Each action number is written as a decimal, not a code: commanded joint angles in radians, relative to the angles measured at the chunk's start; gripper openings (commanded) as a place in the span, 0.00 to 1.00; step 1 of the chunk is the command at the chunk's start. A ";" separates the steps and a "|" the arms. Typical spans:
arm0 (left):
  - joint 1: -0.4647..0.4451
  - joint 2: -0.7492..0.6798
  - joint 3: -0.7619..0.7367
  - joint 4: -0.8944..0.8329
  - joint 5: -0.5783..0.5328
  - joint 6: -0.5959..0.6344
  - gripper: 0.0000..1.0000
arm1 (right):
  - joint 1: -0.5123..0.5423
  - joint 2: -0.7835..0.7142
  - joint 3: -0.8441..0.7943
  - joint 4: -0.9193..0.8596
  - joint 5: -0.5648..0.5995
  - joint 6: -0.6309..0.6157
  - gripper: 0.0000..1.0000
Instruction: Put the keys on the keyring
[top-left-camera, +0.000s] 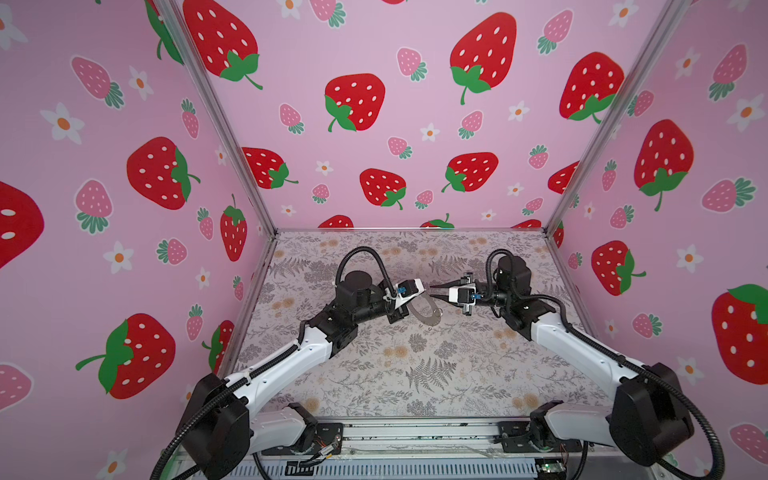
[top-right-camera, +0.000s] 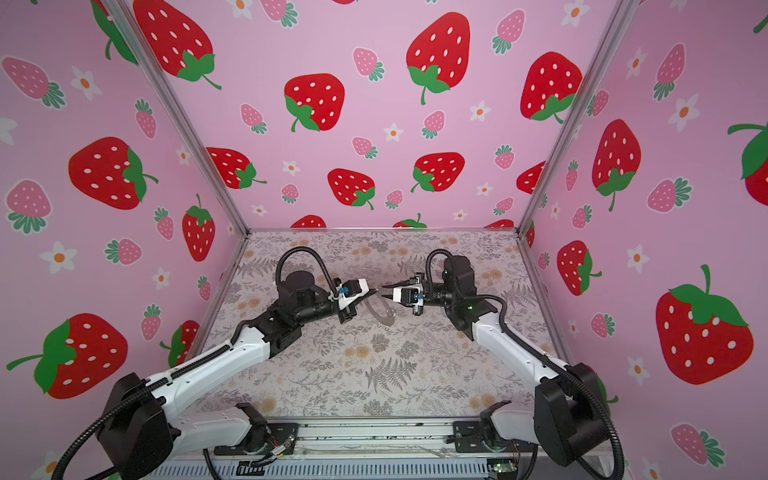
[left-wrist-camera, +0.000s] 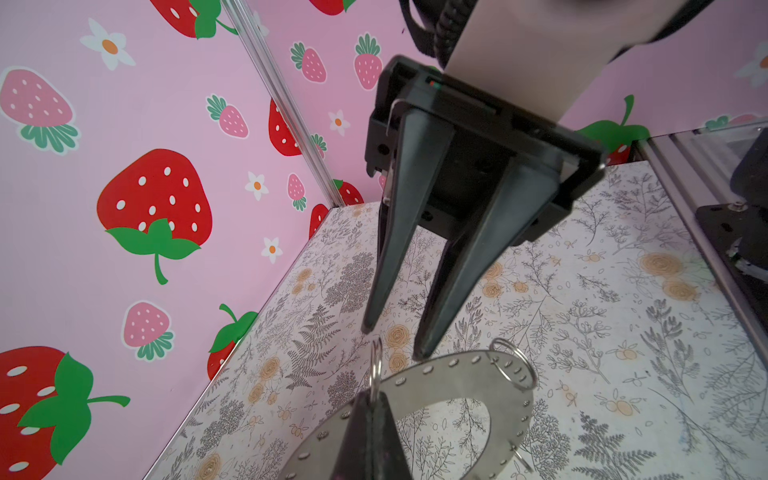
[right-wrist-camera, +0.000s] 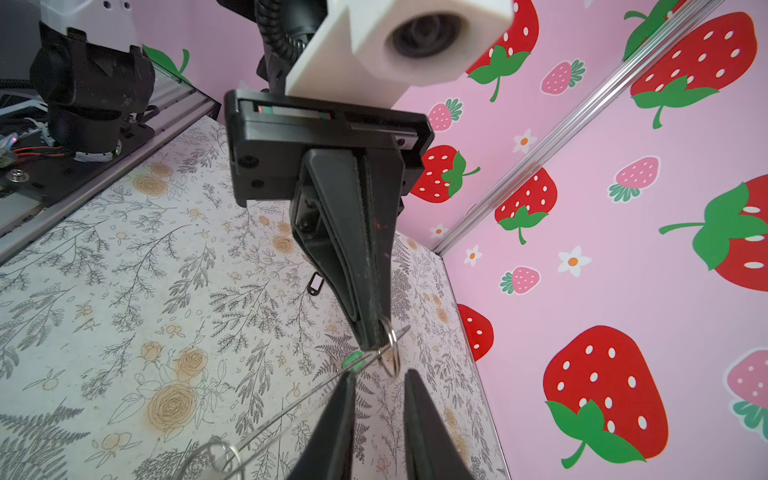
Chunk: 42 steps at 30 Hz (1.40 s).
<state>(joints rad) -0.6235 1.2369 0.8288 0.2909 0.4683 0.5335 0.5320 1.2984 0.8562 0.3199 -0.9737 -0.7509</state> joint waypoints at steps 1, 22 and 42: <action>0.003 -0.022 0.005 0.032 0.042 0.009 0.00 | 0.002 0.011 0.035 -0.002 -0.033 0.016 0.23; -0.004 -0.017 0.027 0.002 0.063 0.040 0.00 | 0.002 0.030 0.040 -0.031 -0.054 0.008 0.15; -0.008 -0.017 0.029 -0.005 0.051 0.050 0.00 | 0.003 0.044 0.051 -0.045 -0.085 0.030 0.02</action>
<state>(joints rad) -0.6266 1.2369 0.8288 0.2710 0.5056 0.5579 0.5327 1.3361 0.8764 0.2871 -1.0233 -0.7258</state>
